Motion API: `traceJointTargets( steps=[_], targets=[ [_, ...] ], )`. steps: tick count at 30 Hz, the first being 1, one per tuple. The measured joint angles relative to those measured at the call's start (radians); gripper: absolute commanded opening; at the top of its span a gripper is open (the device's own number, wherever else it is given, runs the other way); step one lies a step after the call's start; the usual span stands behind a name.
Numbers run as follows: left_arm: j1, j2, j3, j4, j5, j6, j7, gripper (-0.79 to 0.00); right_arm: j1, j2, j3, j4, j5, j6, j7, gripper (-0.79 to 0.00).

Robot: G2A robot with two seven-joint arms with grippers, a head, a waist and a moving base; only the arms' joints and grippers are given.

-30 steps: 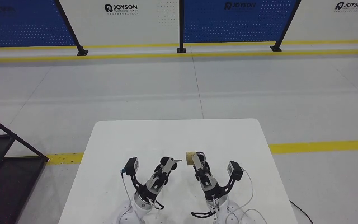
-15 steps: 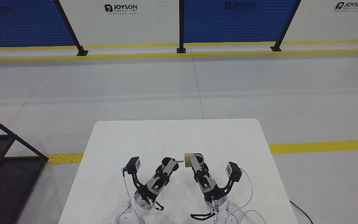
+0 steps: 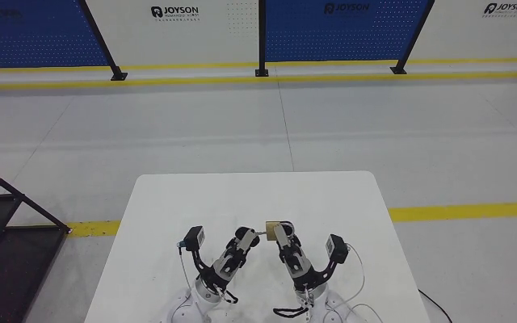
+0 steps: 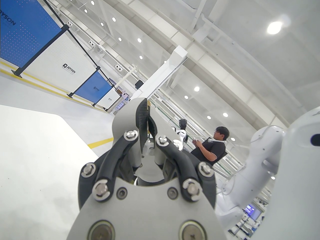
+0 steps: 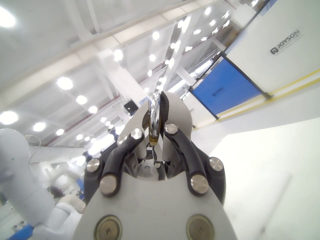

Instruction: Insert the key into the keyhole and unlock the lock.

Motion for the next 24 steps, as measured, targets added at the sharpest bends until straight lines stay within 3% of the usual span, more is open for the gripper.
traceJointTargets(
  steps=[17,18,21,24],
  targets=[
    [0.0,-0.012,-0.004,0.005,0.042,0.009,0.003,-0.785,-0.004,-0.005,0.0,-0.002,-0.028,-0.002,0.019,-0.785],
    [0.0,-0.013,-0.004,0.005,0.045,0.01,0.005,-0.653,-0.005,-0.005,0.0,-0.002,-0.028,-0.002,0.019,-0.785],
    [0.002,-0.015,-0.006,0.005,0.05,0.01,0.01,-0.545,-0.006,-0.006,0.002,-0.002,-0.028,-0.004,0.019,-0.785],
    [0.003,-0.016,-0.009,0.005,0.053,0.009,0.01,-0.502,-0.007,-0.006,0.005,-0.003,-0.027,-0.005,0.02,-0.785]
  ],
)
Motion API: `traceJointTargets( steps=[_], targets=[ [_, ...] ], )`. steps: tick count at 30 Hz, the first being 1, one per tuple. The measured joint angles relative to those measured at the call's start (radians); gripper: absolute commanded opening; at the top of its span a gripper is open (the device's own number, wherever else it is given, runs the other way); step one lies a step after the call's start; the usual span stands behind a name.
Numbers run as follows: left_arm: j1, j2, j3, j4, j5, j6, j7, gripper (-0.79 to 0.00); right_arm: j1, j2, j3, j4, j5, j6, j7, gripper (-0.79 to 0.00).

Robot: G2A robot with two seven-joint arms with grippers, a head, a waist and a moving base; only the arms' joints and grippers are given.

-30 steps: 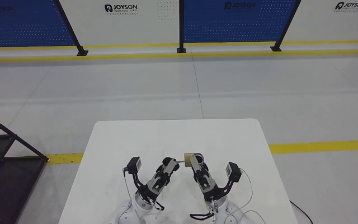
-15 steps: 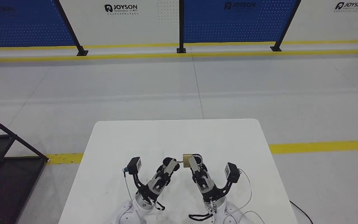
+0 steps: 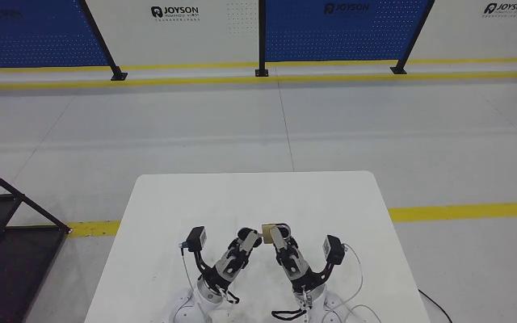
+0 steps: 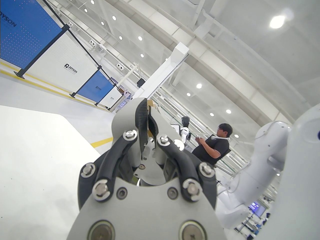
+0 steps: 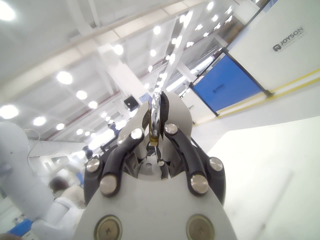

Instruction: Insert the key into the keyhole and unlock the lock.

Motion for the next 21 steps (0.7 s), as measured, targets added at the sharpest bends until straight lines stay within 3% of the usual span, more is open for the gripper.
traceJointTargets(
  steps=[4,9,12,14,15,21],
  targets=[
    [0.002,0.0,-0.007,0.002,0.003,-0.006,-0.005,-0.489,-0.002,0.0,0.003,-0.001,0.004,-0.004,0.003,-0.785],
    [0.005,-0.001,-0.013,0.002,0.003,-0.009,-0.011,-0.554,-0.004,-0.001,0.009,-0.003,0.008,-0.007,0.004,-0.785],
    [0.006,-0.001,-0.017,0.004,0.005,-0.013,-0.015,-0.548,-0.006,-0.001,0.013,-0.005,0.014,-0.009,0.008,-0.785],
    [0.006,-0.002,-0.018,0.006,0.004,-0.017,-0.019,-0.582,-0.008,0.0,0.015,-0.007,0.019,-0.011,0.011,-0.785],
    [0.005,-0.002,-0.019,0.007,0.004,-0.018,-0.02,-0.659,-0.008,0.0,0.016,-0.008,0.021,-0.012,0.013,-0.785],
    [0.001,-0.004,-0.022,0.009,0.018,-0.016,-0.026,-0.785,-0.009,-0.001,0.019,-0.01,0.021,-0.01,0.027,-0.785]
  ],
)
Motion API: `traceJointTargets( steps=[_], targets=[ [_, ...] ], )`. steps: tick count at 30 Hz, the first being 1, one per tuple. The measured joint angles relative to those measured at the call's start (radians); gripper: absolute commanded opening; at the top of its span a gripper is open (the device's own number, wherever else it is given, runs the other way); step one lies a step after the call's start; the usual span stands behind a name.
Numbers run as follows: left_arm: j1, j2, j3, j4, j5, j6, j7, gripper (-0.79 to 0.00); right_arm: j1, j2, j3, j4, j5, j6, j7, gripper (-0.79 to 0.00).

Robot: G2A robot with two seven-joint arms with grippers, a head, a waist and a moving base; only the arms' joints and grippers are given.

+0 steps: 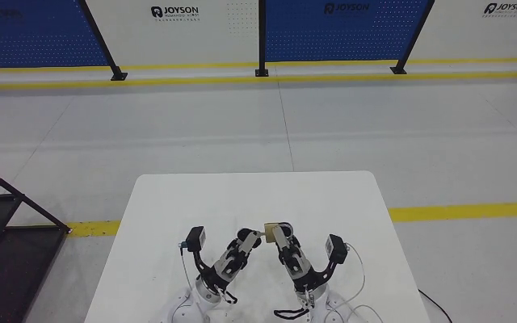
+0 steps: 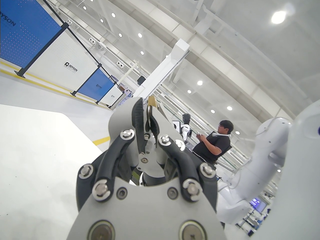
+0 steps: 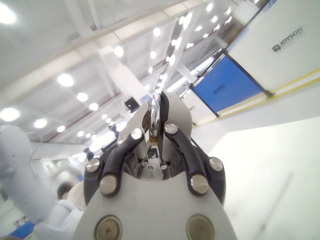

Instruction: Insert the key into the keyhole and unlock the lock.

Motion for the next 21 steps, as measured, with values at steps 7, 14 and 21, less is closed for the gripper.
traceJointTargets(
  steps=[7,14,21],
  targets=[
    [0.003,-0.003,-0.015,-0.009,0.082,0.018,0.031,-0.785,-0.002,0.001,0.002,-0.005,0.001,0.005,0.032,-0.785],
    [0.014,-0.007,-0.038,-0.018,0.281,0.048,0.123,-0.785,-0.009,0.003,0.009,-0.015,0.006,0.002,0.051,-0.785],
    [0.022,-0.011,-0.046,-0.014,0.509,0.113,0.284,-0.785,-0.018,0.006,0.021,-0.026,0.017,-0.001,0.075,-0.785]
  ],
)
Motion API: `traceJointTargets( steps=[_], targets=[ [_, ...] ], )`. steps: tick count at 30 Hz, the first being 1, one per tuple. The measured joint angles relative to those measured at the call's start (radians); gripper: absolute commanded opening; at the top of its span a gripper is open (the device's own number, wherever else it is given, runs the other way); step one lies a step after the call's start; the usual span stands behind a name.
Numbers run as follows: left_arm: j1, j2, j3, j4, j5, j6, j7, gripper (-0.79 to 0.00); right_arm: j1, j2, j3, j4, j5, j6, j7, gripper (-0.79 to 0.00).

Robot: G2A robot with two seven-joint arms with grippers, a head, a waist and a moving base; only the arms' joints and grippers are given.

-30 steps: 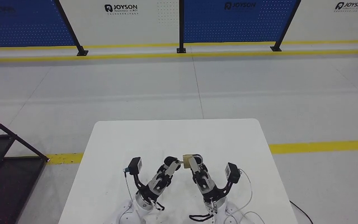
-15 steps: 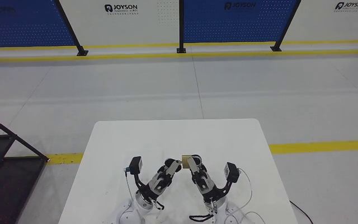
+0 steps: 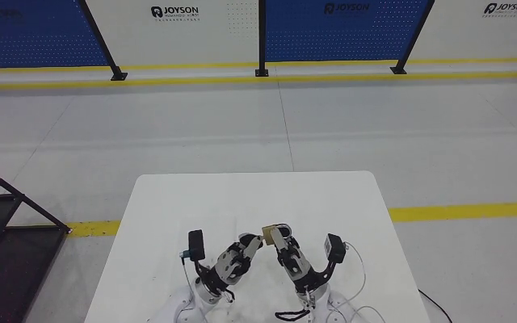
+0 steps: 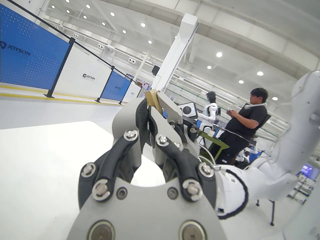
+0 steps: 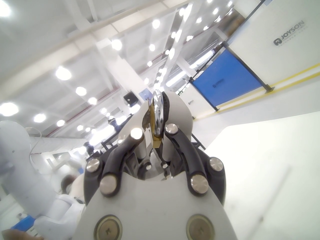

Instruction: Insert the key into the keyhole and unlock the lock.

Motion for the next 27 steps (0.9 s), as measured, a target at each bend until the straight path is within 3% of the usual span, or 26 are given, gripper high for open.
traceJointTargets(
  steps=[7,13,27],
  targets=[
    [-0.002,-0.002,0.012,0.029,0.2,0.086,0.195,-0.785,-0.009,0.003,0.008,-0.014,0.008,0.006,0.025,-0.785],
    [-0.008,0.0,0.02,0.043,0.296,0.154,0.288,-0.785,-0.014,0.005,0.013,-0.021,0.012,0.009,0.049,-0.785],
    [-0.012,0.007,0.034,0.052,0.31,0.17,0.306,-0.785,-0.02,0.009,0.018,-0.035,-0.004,0.021,0.079,-0.785]
  ],
)
